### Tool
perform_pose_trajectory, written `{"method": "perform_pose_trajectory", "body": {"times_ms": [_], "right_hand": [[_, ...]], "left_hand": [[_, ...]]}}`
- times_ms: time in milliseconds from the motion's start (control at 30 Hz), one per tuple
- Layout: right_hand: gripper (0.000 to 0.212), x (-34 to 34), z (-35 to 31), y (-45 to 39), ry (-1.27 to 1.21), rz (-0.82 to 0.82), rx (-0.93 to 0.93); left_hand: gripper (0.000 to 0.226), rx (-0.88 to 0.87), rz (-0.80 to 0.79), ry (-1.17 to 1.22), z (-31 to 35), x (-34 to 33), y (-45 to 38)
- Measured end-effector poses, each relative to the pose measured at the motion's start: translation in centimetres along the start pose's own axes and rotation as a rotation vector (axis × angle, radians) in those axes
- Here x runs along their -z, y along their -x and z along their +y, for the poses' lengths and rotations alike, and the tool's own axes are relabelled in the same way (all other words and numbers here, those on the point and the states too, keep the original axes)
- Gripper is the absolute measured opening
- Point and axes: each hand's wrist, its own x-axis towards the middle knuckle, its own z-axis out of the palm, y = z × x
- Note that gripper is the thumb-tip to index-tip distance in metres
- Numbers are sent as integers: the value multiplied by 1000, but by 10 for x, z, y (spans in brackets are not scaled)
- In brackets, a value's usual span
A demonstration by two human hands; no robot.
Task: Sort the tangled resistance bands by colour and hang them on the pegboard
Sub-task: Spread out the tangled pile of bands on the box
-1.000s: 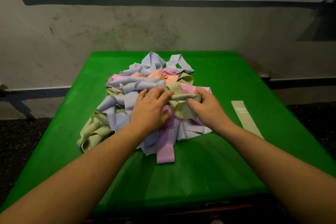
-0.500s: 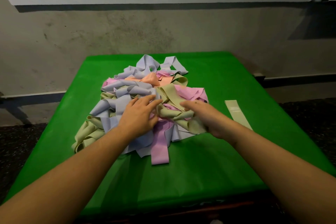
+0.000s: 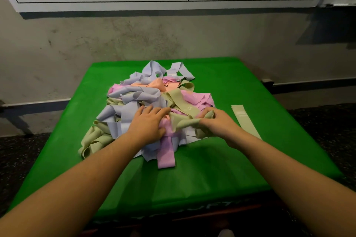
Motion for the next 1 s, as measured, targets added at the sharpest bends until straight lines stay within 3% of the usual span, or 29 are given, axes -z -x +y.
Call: {"method": "perform_pose_trajectory", "body": {"times_ms": [100,200,300,367,433,567,800,1000], "right_hand": [[17,3,-3,12,-213,46,0],[18,6,-4,25,-449,50,15],[21,10,-5,40,-559,22,35],[26,12,-4,49,-618,-2,37],[26,13,-5,60,-702,-28,47],[25,17,-10,84,-865,-77,74],[29,18,-13,117,-1109,-197,12],[34,21,3,124,-1026,-153,-111]], "left_hand": [[67,30,-5,61,5,2,5],[55,42,107,218,12,8,12],[38,99,180,678,29,23,26],[28,109,131,1052,47,39,41],[28,111,81,1274,64,54,58],[21,84,104,1388,86,60,89],[49,212,-65,1700,101,55,120],[47,260,25,1872,110,63,139]]}}
